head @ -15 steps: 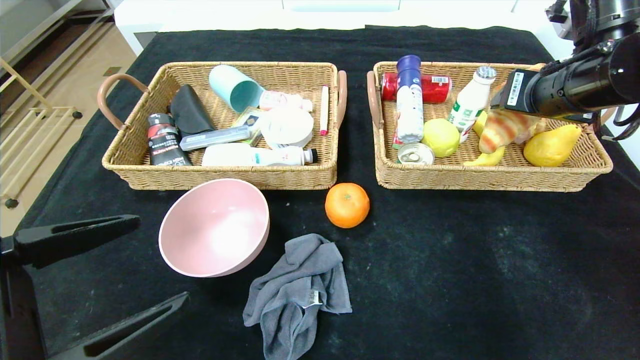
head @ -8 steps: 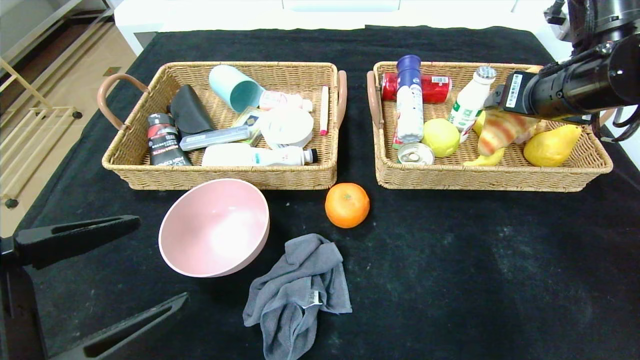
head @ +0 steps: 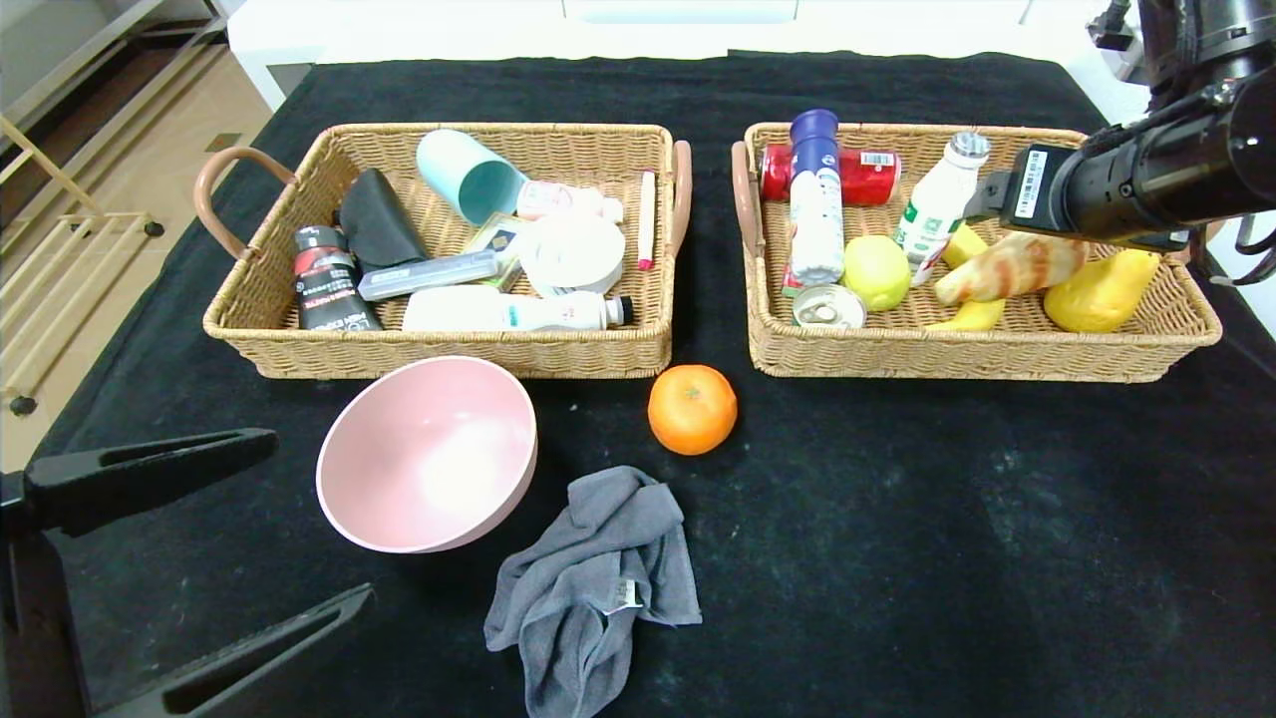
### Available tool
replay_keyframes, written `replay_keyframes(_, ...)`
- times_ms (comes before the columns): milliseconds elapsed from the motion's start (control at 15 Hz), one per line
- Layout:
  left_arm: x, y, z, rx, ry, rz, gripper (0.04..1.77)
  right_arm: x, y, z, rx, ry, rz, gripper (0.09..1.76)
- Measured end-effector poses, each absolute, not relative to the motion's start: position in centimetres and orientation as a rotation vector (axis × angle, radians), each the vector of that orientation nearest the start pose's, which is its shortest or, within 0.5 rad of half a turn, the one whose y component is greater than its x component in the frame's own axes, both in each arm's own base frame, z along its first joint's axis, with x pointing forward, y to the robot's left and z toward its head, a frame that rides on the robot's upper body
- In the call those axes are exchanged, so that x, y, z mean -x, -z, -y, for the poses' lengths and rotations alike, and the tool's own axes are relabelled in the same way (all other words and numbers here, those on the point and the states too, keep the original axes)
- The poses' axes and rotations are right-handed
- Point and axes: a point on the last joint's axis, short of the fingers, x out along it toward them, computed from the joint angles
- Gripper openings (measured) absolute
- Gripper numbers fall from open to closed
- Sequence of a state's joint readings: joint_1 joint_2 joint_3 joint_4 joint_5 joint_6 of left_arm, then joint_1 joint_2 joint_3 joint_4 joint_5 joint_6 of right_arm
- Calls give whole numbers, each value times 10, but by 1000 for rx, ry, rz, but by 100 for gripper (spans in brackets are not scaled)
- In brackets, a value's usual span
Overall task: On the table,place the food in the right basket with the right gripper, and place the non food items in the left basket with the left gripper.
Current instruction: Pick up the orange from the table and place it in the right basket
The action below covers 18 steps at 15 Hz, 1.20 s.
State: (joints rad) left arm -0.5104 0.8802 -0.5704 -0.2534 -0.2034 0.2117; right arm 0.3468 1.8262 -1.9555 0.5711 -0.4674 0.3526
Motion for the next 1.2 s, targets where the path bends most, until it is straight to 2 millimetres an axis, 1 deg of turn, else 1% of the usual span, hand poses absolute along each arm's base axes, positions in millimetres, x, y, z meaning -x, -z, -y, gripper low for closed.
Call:
replay_keyframes(133, -85, -244, 53, -212, 717, 20, 172, -307, -344, -107, -168, 174, -399, 166)
replay_keyframes(267, -85, -244, 53, -212, 716, 21, 172, -297, -339, -115, -152, 144, -426, 167)
replay_keyframes(600, -85, -244, 53, -213, 716, 22, 172, -255, -330, -154, -131, 20, -470, 169)
replay_keyframes(733, -85, -244, 53, -220, 714, 23, 172, -240, -329, -171, -113, -19, -469, 169)
replay_keyframes(933, -85, -244, 53, -226, 714, 22, 172, -220, -323, -206, -97, -97, -471, 170)
replay_keyframes(1067, -85, -244, 53, -226, 714, 22, 172, -213, -318, -228, -86, -131, -471, 170)
replay_keyframes(1200, -85, -244, 53, -226, 714, 21, 172, -215, -314, -245, -94, -154, -469, 170)
